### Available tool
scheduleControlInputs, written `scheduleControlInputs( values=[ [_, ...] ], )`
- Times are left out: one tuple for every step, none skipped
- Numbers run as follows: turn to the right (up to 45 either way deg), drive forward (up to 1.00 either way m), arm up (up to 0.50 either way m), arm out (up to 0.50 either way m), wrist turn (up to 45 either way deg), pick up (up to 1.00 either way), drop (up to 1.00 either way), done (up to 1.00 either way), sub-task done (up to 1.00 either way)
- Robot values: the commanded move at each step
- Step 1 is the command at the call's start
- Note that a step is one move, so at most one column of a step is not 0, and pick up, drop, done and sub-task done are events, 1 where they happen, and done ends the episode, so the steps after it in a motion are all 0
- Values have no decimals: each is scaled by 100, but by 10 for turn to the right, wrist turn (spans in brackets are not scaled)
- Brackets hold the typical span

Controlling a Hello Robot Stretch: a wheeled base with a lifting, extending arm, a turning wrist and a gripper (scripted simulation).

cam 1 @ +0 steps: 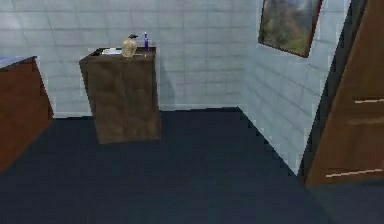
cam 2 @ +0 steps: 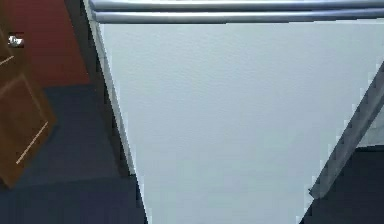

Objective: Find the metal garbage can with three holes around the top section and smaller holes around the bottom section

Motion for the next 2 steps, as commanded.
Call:
scheduleControlInputs(
  values=[
    [0, 30, 0, 0, 0, 0, 0, 0, 0],
    [450, 0, 0, 0, 0, 0, 0, 0, 0]
  ],
)
